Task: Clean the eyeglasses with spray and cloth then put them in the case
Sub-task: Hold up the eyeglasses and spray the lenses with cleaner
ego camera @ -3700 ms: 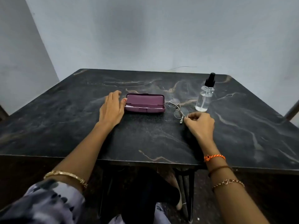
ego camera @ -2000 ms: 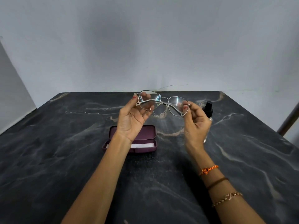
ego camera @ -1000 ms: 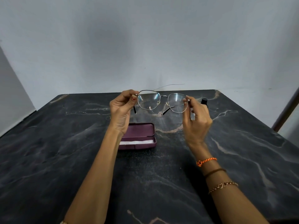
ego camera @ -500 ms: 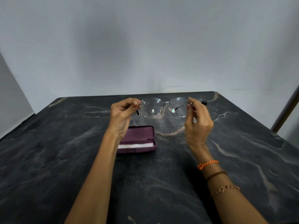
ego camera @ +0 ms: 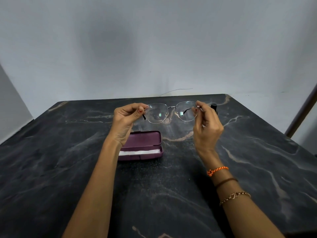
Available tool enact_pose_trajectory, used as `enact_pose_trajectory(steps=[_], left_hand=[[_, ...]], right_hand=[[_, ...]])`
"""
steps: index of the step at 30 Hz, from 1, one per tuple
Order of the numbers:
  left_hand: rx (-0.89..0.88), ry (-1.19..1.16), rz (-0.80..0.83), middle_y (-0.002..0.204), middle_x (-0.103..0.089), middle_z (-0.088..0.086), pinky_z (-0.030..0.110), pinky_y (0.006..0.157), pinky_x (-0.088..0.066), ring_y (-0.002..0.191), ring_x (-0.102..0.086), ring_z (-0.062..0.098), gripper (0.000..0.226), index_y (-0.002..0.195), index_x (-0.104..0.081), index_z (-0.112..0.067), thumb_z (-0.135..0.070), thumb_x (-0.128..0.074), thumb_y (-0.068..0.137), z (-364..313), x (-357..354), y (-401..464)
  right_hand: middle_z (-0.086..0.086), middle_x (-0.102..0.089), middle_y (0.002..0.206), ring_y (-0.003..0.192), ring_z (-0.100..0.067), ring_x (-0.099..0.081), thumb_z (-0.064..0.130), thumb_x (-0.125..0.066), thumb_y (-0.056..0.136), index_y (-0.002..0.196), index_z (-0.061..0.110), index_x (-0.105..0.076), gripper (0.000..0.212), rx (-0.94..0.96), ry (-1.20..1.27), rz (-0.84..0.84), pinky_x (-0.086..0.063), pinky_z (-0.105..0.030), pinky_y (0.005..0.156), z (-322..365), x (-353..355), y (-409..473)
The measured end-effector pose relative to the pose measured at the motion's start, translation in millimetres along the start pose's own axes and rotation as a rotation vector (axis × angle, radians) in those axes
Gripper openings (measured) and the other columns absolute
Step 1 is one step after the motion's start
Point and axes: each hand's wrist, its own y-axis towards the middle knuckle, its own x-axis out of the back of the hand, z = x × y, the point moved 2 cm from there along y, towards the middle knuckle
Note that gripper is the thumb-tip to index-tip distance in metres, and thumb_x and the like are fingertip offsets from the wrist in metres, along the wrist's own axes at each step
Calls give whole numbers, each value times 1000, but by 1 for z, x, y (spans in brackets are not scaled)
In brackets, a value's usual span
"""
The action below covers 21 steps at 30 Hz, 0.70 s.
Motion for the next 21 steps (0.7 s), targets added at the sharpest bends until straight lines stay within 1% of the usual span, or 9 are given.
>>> enact_pose_trajectory(steps=[6, 10, 12, 14, 15, 17, 19, 20, 21], left_hand=[[-24, 21, -73, 63, -71, -10, 16, 68, -53, 67, -64, 3, 40, 63, -75, -22, -52, -87, 38, 1, 3, 1], [-59, -2, -147, 61, -69, -12, 17, 70, -52, 65, -61, 3, 41, 60, -74, -25, -54, -87, 34, 2, -1, 3], [-98, 0, -175, 62, -69, -13, 18, 72, -53, 66, -61, 3, 35, 60, -74, -27, -51, -86, 38, 1, -5, 3], [-184, 51, -204, 63, -69, -14, 15, 70, -52, 66, -61, 0, 20, 61, -74, -29, -42, -80, 49, -1, -12, 4], [-242, 101, -221, 63, -69, -15, 14, 69, -52, 66, -61, -1, 11, 63, -74, -31, -38, -76, 54, -3, -15, 3], [-370, 221, -217, 67, -69, -17, 13, 67, -52, 67, -62, -1, 6, 68, -74, -35, -32, -70, 64, -6, -19, 2], [-470, 334, -178, 72, -69, -18, 16, 67, -54, 69, -63, 1, 10, 78, -73, -35, -31, -67, 71, -9, -21, 0], [-509, 391, -158, 75, -69, -20, 18, 68, -55, 71, -63, 2, 13, 87, -72, -31, -32, -66, 75, -11, -21, -1], [-548, 453, -140, 78, -68, -23, 19, 69, -55, 73, -63, 2, 20, 91, -70, -21, -34, -65, 77, -13, -20, 0]], right_hand=[[-24, -70, 88, 76, -29, -70, -1, -52, 85, 99, -11, -63, 21, -9, -3, 12, -57, -35, 68, 0, 0, 0], [-24, -68, 97, 86, -25, -68, -9, -53, 83, 109, -13, -58, 27, -65, 43, 56, -56, -34, 75, 3, -3, -2], [-18, -64, 107, 97, -20, -63, -11, -49, 82, 119, -11, -51, 37, -123, 91, 96, -53, -26, 84, 4, -4, -2], [-9, -56, 116, 109, -18, -58, -9, -42, 79, 128, -7, -43, 49, -189, 143, 150, -47, -14, 93, 3, -2, -1], [-7, -53, 120, 113, -18, -55, -8, -39, 77, 131, -5, -40, 54, -216, 166, 178, -44, -12, 95, 3, -2, -1], [-5, -49, 126, 120, -17, -51, -8, -36, 73, 135, -2, -34, 62, -242, 199, 226, -43, -15, 97, 3, 0, -1], [-4, -46, 130, 124, -18, -48, -8, -35, 72, 138, 2, -29, 67, -264, 234, 257, -45, -27, 99, 5, 2, 1], [-2, -45, 131, 125, -17, -47, -8, -34, 71, 138, 5, -28, 68, -283, 260, 271, -45, -32, 100, 6, 2, 2], [3, -44, 132, 126, -15, -46, -8, -34, 71, 138, 8, -26, 70, -306, 290, 286, -45, -34, 100, 6, 2, 4]])
